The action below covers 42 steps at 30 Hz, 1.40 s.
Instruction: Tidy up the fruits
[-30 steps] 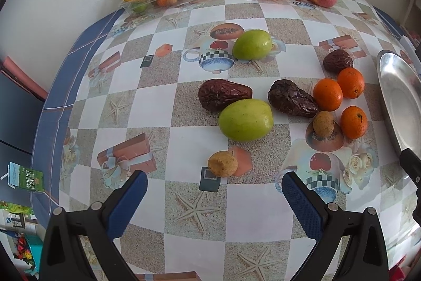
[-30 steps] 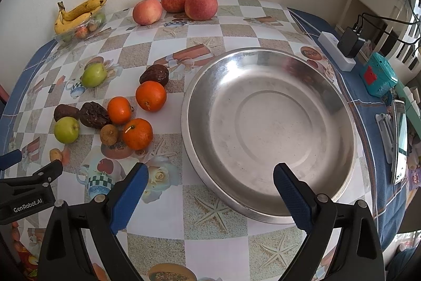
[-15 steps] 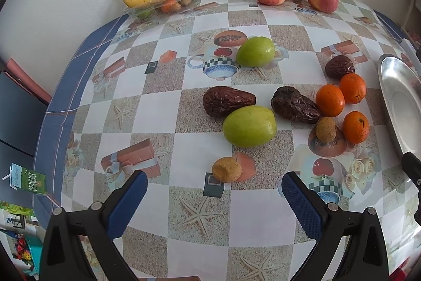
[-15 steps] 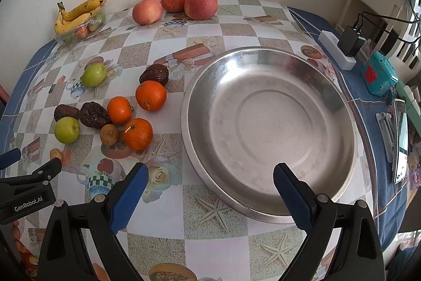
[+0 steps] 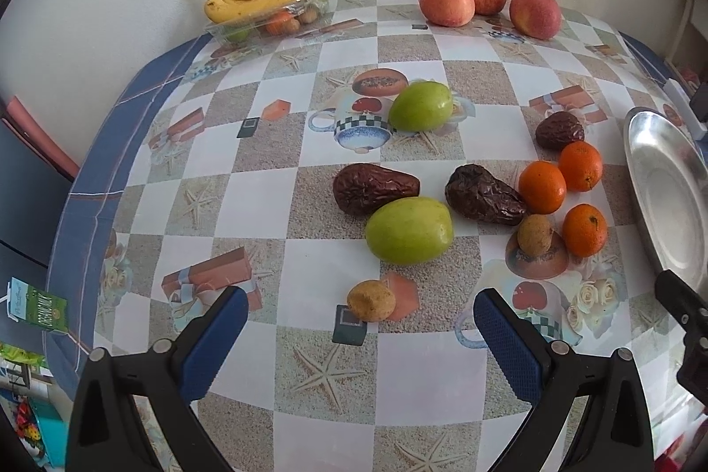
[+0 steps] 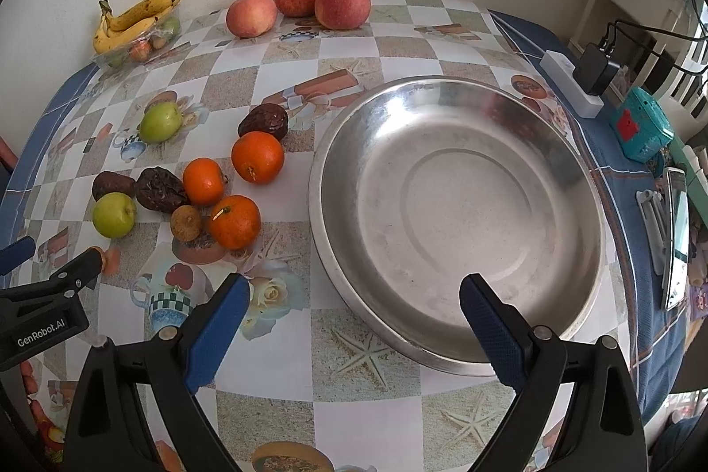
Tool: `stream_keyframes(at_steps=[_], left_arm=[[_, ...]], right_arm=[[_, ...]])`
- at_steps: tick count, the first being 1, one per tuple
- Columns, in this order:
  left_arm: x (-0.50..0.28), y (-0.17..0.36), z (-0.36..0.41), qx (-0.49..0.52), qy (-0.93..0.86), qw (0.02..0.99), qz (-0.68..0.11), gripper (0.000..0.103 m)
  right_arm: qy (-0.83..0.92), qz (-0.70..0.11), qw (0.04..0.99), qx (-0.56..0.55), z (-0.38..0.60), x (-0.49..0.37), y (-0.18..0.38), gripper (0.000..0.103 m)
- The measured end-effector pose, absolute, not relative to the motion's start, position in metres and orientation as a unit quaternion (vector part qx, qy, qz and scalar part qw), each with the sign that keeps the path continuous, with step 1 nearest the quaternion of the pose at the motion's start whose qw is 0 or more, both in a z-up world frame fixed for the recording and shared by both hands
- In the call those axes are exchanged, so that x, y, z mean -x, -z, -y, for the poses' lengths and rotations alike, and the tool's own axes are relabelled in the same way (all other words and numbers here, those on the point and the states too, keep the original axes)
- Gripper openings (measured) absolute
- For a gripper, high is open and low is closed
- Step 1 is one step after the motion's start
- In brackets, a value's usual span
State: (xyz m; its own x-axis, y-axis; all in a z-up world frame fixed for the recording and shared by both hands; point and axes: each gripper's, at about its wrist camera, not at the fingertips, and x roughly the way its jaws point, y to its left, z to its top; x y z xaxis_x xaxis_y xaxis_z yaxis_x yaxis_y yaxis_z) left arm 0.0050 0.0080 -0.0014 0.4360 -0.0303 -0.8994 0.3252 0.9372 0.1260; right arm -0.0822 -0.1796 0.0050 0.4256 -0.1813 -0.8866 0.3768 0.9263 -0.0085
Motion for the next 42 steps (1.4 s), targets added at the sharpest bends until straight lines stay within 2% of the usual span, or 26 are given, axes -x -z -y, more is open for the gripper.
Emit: stream_keyframes(at_steps=[11, 13, 15, 19, 21, 26, 31, 33, 35, 38, 42], left_arm=[[-0.022, -0.003, -0.027, -0.073, 0.107, 0.837, -0.532, 0.102], [-0.025, -0.001, -0.030, -0.058, 0.110, 0.834, -0.537, 0.094], [-0.030, 0.005, -0.032, -0.042, 0.112, 0.826, -0.551, 0.088], [-0.040, 0.021, -0.037, -0.014, 0.112, 0.804, -0.584, 0.073], [-0.043, 0.027, -0.039, -0.010, 0.111, 0.799, -0.591, 0.070], [-0.043, 0.027, -0.036, 0.008, 0.130, 0.792, -0.596, 0.063], [-0.041, 0.034, -0.035, 0.028, 0.144, 0.772, -0.618, 0.052], [-0.041, 0.035, -0.034, 0.026, 0.144, 0.772, -0.619, 0.049], [-0.041, 0.035, -0.033, 0.024, 0.143, 0.772, -0.618, 0.046], [-0.041, 0.036, -0.034, 0.020, 0.143, 0.771, -0.620, 0.029], [-0.041, 0.035, -0.035, 0.025, 0.143, 0.770, -0.621, 0.029]], right_arm=[[0.114, -0.472, 0.865, -0.126, 0.161, 0.055, -0.028, 0.095], [0.110, -0.471, 0.865, -0.130, 0.158, 0.049, -0.030, 0.087], [0.108, -0.474, 0.863, -0.134, 0.156, 0.040, -0.028, 0.069], [0.091, -0.504, 0.844, -0.156, 0.152, 0.021, -0.010, 0.060], [0.095, -0.520, 0.835, -0.152, 0.151, 0.016, 0.000, 0.054], [0.104, -0.542, 0.819, -0.158, 0.155, 0.010, 0.017, 0.052], [0.095, -0.552, 0.810, -0.174, 0.158, 0.008, 0.026, 0.045], [0.088, -0.549, 0.809, -0.189, 0.161, 0.009, 0.027, 0.038], [0.087, -0.548, 0.809, -0.194, 0.161, 0.010, 0.027, 0.037], [0.088, -0.548, 0.808, -0.197, 0.161, 0.011, 0.026, 0.036], [0.091, -0.549, 0.806, -0.204, 0.162, 0.013, 0.025, 0.036]])
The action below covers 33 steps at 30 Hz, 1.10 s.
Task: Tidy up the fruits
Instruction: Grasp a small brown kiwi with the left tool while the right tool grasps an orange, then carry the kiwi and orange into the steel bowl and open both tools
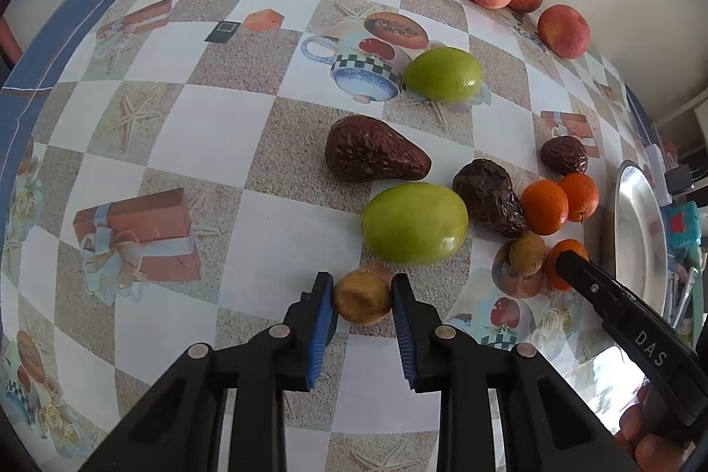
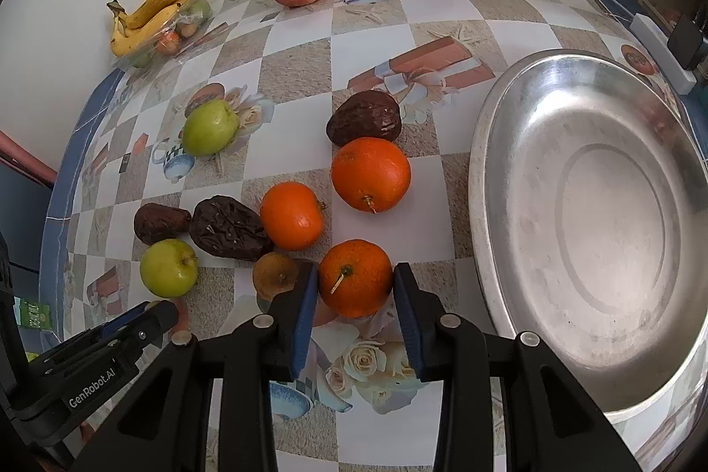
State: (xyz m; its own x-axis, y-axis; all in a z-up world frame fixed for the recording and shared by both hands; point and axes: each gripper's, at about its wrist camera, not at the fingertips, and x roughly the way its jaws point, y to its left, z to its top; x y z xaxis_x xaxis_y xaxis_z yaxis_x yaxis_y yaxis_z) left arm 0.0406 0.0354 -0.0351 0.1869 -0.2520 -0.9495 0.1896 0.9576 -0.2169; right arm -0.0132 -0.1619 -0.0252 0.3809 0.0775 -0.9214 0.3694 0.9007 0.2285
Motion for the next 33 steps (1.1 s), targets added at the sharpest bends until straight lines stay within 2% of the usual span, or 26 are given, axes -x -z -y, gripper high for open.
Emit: stream_keyframes(at_steps=[7, 16, 23, 33], left_arm=[[-0.035, 0.018, -0.037, 0.032, 0.154, 0.783, -0.601, 0.029], [-0.046, -0.020, 0.006, -0.004, 0.186, 0.805, -0.564, 0.029], [-0.047, -0.030, 0.076, -0.047, 0.240, 0.800, -0.547, 0.029], [-0.004, -0.019, 0.175, -0.123, 0.326, 0.766, -0.541, 0.029]], right_arm=[[0.094, -0.528, 0.813, -0.227, 0.169, 0.020, 0.010, 0.036], [0.127, -0.501, 0.820, -0.247, 0.195, 0.016, -0.014, 0.036], [0.170, -0.478, 0.828, -0.238, 0.226, 0.027, -0.032, 0.036], [0.246, -0.476, 0.797, -0.280, 0.289, 0.066, -0.021, 0.036]])
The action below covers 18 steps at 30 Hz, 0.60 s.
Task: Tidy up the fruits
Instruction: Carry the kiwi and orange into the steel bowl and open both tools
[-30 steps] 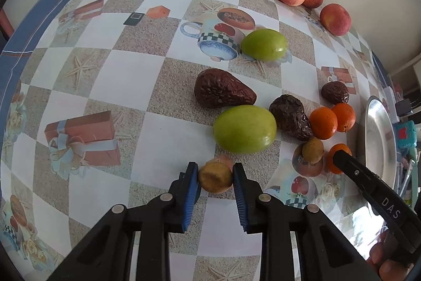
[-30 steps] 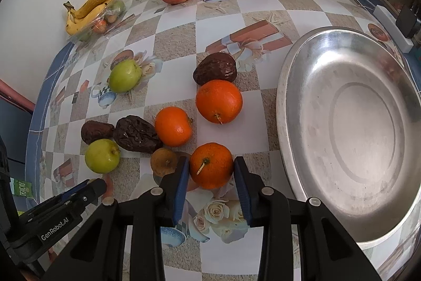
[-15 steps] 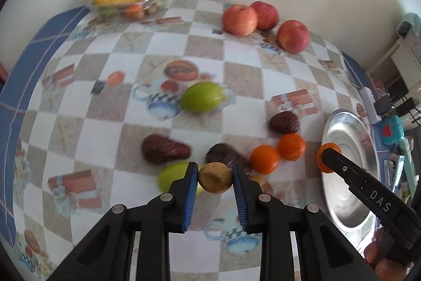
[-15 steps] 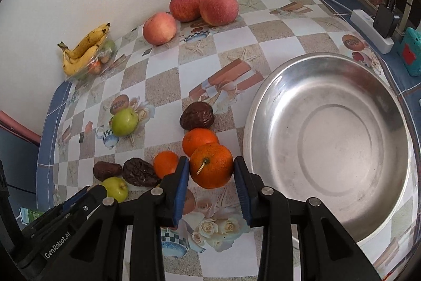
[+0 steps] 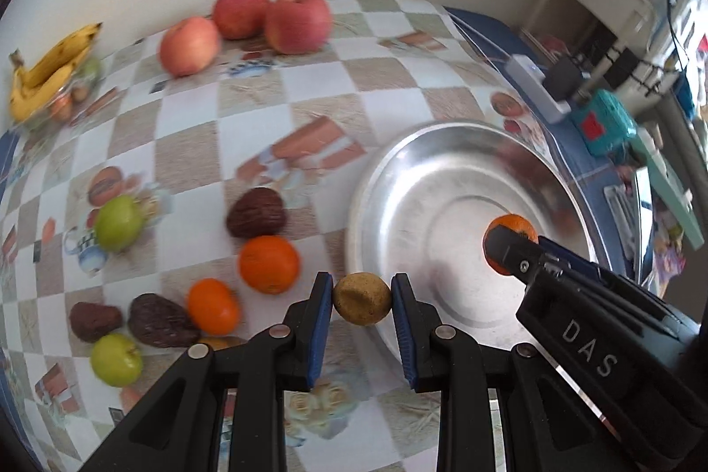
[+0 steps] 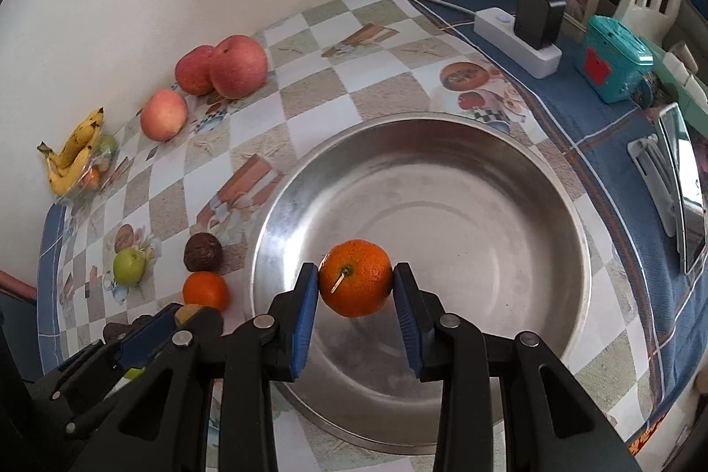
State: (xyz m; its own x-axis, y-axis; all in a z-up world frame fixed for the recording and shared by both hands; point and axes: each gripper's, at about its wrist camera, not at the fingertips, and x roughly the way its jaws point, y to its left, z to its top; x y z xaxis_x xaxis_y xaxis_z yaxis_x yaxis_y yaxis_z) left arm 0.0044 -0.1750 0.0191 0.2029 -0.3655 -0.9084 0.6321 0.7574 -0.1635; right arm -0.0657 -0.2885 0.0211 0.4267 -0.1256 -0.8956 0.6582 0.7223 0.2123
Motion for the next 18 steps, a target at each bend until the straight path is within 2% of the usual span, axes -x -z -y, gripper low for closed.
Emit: stream_keyframes(at_steps=[6, 8, 9, 12, 18], left_arm=[[0.007, -0.013, 0.188, -0.143, 0.336, 0.758, -0.540, 0.033], [0.007, -0.012, 0.186, -0.141, 0.334, 0.759, -0.541, 0.041], [0.006, -0.011, 0.184, -0.140, 0.333, 0.759, -0.542, 0.049], [0.006, -0.010, 0.177, -0.135, 0.333, 0.759, -0.543, 0.050], [-0.012, -0.011, 0.142, -0.111, 0.296, 0.770, -0.555, 0.052]], right_arm=[[0.265, -0.473, 0.788, -0.292, 0.300, 0.075, -0.018, 0.037], [0.264, -0.471, 0.789, -0.293, 0.301, 0.076, -0.018, 0.037], [0.264, -0.470, 0.790, -0.292, 0.300, 0.076, -0.019, 0.038], [0.264, -0.469, 0.792, -0.288, 0.298, 0.076, -0.022, 0.042], [0.255, -0.471, 0.796, -0.282, 0.292, 0.072, -0.025, 0.042]])
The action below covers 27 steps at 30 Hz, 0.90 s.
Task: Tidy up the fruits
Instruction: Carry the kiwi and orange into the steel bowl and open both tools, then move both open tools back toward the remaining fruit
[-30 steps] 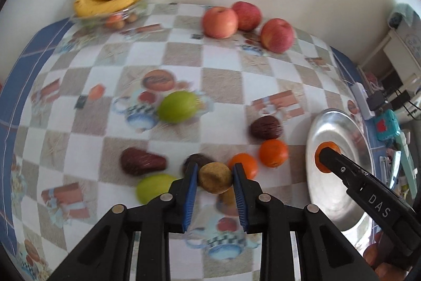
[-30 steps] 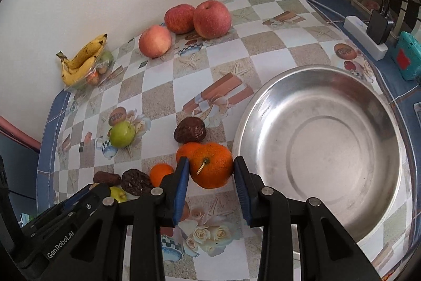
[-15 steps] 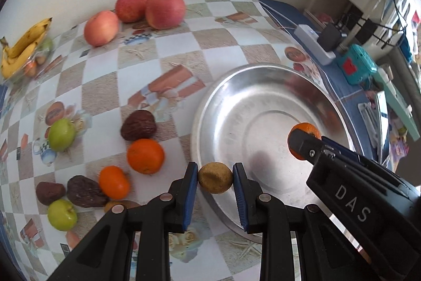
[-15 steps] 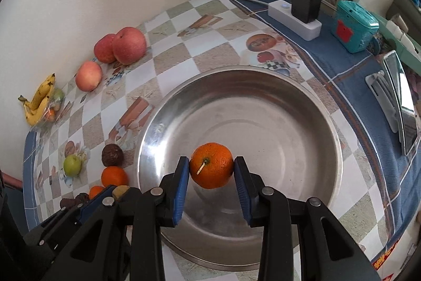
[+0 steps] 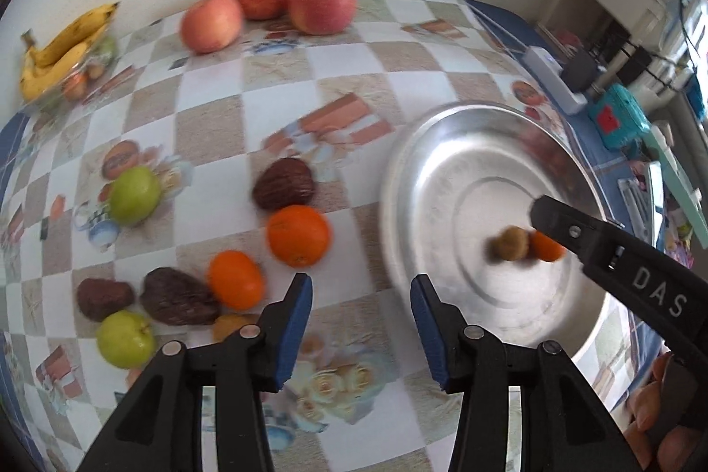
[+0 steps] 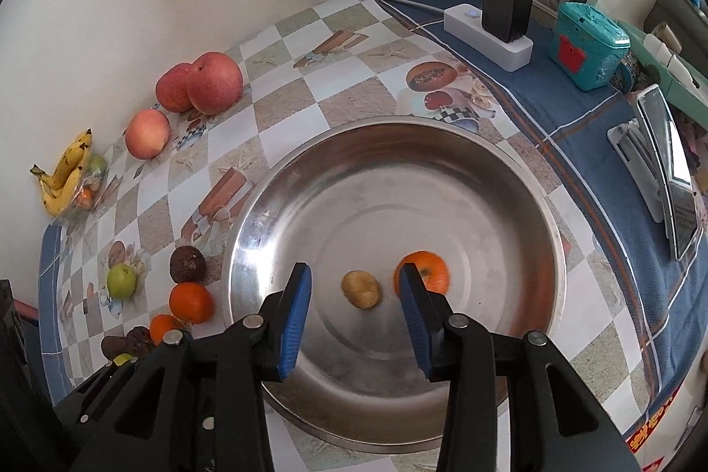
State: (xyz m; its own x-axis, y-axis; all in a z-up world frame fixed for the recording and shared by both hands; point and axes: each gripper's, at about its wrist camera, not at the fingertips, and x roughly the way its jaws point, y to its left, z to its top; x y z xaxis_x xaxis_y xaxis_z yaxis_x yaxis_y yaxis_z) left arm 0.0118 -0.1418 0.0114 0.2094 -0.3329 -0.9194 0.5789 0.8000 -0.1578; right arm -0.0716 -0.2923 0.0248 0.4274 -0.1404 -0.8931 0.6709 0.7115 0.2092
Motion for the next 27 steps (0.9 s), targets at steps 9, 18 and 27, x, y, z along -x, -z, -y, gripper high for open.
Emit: stream_keyframes(at_steps=[9, 18, 27], left_arm=[[-0.061, -0.015, 0.040, -0.047, 0.165, 0.813, -0.556, 0.067], [-0.078, -0.004, -0.056, 0.016, 0.049, 0.824, -0.564, 0.092], [-0.077, 0.000, -0.072, 0.029, 0.017, 0.824, -0.566, 0.103]], right_arm=[[0.199, -0.488, 0.805, -0.273, 0.260, 0.052, -0.021, 0.042], [0.140, -0.492, 0.832, -0.213, 0.200, 0.030, -0.027, 0.070], [0.103, -0.474, 0.857, -0.174, 0.163, 0.017, -0.029, 0.093]])
